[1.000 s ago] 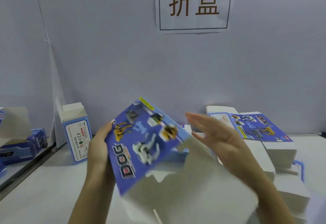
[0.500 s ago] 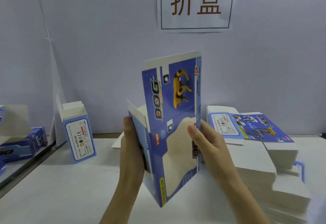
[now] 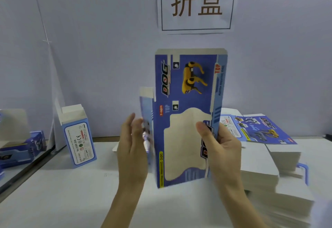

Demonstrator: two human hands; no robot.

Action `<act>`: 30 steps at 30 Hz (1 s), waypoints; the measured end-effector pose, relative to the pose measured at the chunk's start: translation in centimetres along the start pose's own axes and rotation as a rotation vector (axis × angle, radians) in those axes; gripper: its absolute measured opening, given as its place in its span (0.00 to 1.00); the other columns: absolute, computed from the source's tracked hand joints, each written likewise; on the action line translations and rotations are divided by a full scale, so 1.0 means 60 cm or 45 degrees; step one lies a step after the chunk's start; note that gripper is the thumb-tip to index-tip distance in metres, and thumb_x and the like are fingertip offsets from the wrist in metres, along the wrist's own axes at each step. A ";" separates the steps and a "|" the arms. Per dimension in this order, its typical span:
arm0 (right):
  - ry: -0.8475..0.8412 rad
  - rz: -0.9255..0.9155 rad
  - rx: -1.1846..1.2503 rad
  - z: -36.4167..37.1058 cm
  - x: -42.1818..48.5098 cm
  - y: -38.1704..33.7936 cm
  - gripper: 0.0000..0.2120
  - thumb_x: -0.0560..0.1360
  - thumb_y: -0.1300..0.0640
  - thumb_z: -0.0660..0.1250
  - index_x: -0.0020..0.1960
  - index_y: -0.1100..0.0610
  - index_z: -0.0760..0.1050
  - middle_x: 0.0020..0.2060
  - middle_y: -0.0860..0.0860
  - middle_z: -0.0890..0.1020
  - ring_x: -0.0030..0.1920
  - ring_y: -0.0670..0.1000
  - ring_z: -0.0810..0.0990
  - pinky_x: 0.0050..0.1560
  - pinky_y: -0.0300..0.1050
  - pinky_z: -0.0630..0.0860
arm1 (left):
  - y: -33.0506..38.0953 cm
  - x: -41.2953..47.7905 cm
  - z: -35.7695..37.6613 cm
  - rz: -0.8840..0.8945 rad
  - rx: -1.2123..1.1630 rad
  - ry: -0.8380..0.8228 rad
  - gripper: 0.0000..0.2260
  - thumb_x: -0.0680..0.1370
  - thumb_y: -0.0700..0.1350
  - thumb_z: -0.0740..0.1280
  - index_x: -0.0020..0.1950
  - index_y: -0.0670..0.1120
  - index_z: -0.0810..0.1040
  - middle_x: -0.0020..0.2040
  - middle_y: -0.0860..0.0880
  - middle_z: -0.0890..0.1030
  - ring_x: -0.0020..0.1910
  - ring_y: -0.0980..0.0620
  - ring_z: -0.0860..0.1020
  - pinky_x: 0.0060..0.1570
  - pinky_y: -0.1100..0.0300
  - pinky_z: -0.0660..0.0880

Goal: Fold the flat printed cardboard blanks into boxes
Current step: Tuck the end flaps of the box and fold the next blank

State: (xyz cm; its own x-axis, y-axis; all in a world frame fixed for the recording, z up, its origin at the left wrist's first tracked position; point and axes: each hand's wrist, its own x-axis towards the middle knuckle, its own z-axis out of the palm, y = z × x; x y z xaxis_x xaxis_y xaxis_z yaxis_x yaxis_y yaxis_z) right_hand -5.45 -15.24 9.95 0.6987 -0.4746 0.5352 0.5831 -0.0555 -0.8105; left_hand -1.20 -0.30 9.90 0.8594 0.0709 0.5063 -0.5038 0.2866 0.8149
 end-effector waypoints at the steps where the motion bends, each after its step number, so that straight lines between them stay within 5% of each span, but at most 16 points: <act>1: 0.002 -0.016 -0.009 0.002 -0.001 -0.002 0.11 0.69 0.47 0.70 0.43 0.54 0.79 0.31 0.53 0.79 0.34 0.49 0.77 0.31 0.42 0.76 | 0.002 -0.004 0.005 -0.001 0.015 -0.089 0.25 0.72 0.67 0.60 0.65 0.56 0.70 0.53 0.58 0.81 0.53 0.60 0.81 0.36 0.72 0.76; 4: -0.157 -0.011 0.017 0.001 0.004 -0.003 0.15 0.73 0.50 0.72 0.57 0.54 0.77 0.44 0.47 0.85 0.43 0.49 0.84 0.37 0.41 0.80 | -0.002 -0.012 0.010 0.066 0.182 -0.253 0.31 0.73 0.63 0.65 0.72 0.51 0.66 0.60 0.56 0.80 0.57 0.58 0.80 0.39 0.68 0.78; 8: -0.269 0.220 0.340 -0.021 0.026 -0.012 0.15 0.73 0.49 0.61 0.53 0.50 0.82 0.54 0.48 0.84 0.55 0.47 0.82 0.54 0.45 0.78 | -0.003 -0.002 -0.012 0.174 0.235 -0.185 0.14 0.78 0.48 0.66 0.63 0.46 0.74 0.55 0.55 0.82 0.53 0.58 0.80 0.41 0.70 0.76; 12: -0.243 0.185 0.446 -0.036 0.031 -0.024 0.12 0.75 0.48 0.62 0.42 0.42 0.84 0.43 0.43 0.85 0.45 0.44 0.84 0.46 0.43 0.79 | 0.010 0.013 -0.032 -0.012 -0.029 -0.395 0.21 0.69 0.44 0.67 0.63 0.46 0.75 0.59 0.52 0.82 0.62 0.51 0.77 0.59 0.55 0.75; 16: -0.263 0.083 0.154 -0.048 0.033 -0.028 0.12 0.78 0.63 0.61 0.44 0.52 0.80 0.38 0.42 0.83 0.38 0.40 0.80 0.37 0.31 0.75 | 0.010 0.017 -0.036 -0.104 -0.051 -0.336 0.23 0.65 0.59 0.70 0.52 0.46 0.76 0.48 0.50 0.83 0.51 0.48 0.81 0.48 0.56 0.77; 18: -0.286 0.078 0.104 -0.049 0.030 -0.027 0.03 0.73 0.56 0.66 0.45 0.54 0.79 0.40 0.41 0.83 0.38 0.39 0.80 0.35 0.28 0.73 | 0.007 0.013 -0.037 -0.077 0.035 -0.344 0.25 0.64 0.60 0.69 0.54 0.45 0.75 0.47 0.48 0.82 0.46 0.49 0.79 0.48 0.52 0.74; 21: -0.287 0.065 0.191 -0.052 0.028 -0.034 0.07 0.70 0.53 0.65 0.34 0.47 0.79 0.33 0.42 0.81 0.33 0.39 0.78 0.32 0.30 0.72 | 0.011 0.011 -0.041 -0.066 0.049 -0.399 0.27 0.63 0.61 0.72 0.55 0.48 0.77 0.47 0.50 0.83 0.45 0.51 0.80 0.43 0.58 0.76; 25: -0.278 0.071 0.319 -0.059 0.027 -0.040 0.10 0.69 0.47 0.67 0.36 0.52 0.81 0.32 0.47 0.81 0.33 0.47 0.79 0.36 0.40 0.73 | 0.013 0.008 -0.038 -0.027 0.034 -0.410 0.20 0.65 0.59 0.69 0.55 0.55 0.80 0.49 0.51 0.83 0.48 0.52 0.81 0.43 0.58 0.77; 30: -0.064 0.202 0.540 -0.049 0.032 -0.038 0.18 0.76 0.55 0.62 0.29 0.52 0.79 0.25 0.46 0.78 0.25 0.41 0.76 0.27 0.32 0.73 | 0.026 0.007 -0.039 -0.014 -0.221 -0.368 0.13 0.65 0.55 0.73 0.47 0.55 0.85 0.45 0.52 0.83 0.44 0.55 0.81 0.40 0.62 0.79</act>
State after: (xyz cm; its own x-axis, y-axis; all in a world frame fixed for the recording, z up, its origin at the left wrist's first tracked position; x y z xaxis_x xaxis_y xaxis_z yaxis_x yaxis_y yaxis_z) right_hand -6.62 -18.60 12.13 0.8063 -0.4047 0.4315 0.5780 0.3839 -0.7200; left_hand -1.42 2.40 10.71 0.7922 -0.1997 0.5767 -0.4506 0.4461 0.7733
